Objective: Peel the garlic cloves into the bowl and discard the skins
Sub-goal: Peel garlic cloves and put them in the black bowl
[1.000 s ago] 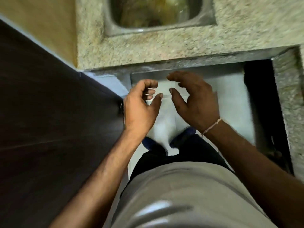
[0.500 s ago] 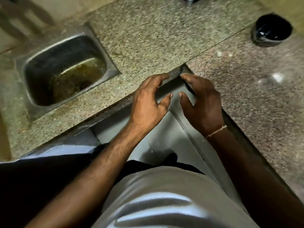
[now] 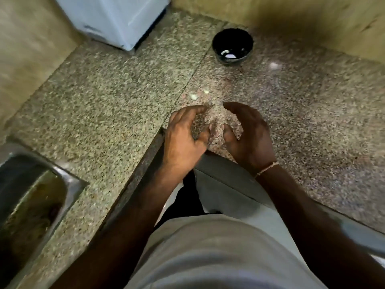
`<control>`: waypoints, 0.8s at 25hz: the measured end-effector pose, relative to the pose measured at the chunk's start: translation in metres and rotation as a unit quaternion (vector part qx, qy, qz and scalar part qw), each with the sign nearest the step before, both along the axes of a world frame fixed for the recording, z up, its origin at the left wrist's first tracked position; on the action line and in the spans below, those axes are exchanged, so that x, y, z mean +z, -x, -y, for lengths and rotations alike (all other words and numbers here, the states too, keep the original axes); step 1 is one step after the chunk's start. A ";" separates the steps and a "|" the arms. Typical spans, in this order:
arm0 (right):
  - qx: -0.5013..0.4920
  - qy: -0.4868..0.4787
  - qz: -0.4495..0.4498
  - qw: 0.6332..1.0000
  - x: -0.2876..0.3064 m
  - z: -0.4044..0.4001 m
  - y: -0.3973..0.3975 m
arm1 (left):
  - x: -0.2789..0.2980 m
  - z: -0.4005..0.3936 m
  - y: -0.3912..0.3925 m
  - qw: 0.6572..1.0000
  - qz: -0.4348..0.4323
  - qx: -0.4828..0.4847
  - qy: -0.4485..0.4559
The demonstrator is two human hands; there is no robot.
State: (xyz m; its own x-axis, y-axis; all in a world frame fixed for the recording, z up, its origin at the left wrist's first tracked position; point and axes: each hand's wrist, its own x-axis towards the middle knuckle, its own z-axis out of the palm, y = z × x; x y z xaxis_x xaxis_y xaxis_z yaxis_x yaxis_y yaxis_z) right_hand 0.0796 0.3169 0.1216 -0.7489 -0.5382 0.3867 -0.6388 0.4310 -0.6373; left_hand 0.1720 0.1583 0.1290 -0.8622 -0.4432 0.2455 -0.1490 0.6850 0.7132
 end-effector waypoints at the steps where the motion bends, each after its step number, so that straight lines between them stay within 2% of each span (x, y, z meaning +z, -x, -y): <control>1: -0.010 -0.008 0.009 1.000 -0.003 0.006 0.010 | -0.004 0.007 0.014 1.000 0.006 -0.008 -0.003; 4: -0.067 -0.037 0.043 0.996 -0.012 0.031 0.044 | -0.019 0.040 0.064 0.999 0.042 -0.029 0.002; 8: -0.112 -0.076 0.070 0.988 -0.019 0.063 0.077 | -0.042 0.086 0.120 0.991 0.089 -0.081 0.063; 12: -0.143 -0.101 0.134 0.975 -0.034 0.094 0.107 | -0.075 0.120 0.178 0.972 0.182 -0.100 0.105; 16: -0.136 -0.103 0.159 0.972 -0.048 0.108 0.130 | -0.102 0.132 0.220 0.942 0.245 -0.146 0.175; 20: -0.126 -0.104 0.161 0.973 -0.060 0.110 0.152 | -0.114 0.135 0.231 0.920 0.255 -0.157 0.252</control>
State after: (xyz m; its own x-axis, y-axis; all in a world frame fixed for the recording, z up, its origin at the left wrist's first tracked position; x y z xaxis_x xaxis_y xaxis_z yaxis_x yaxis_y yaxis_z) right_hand -0.0723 0.2072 0.0615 -0.9319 -0.3625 0.0121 -0.2770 0.6899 -0.6688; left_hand -0.0589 0.0236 0.0145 -0.9884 -0.0922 -0.1206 -0.1136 0.9762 0.1848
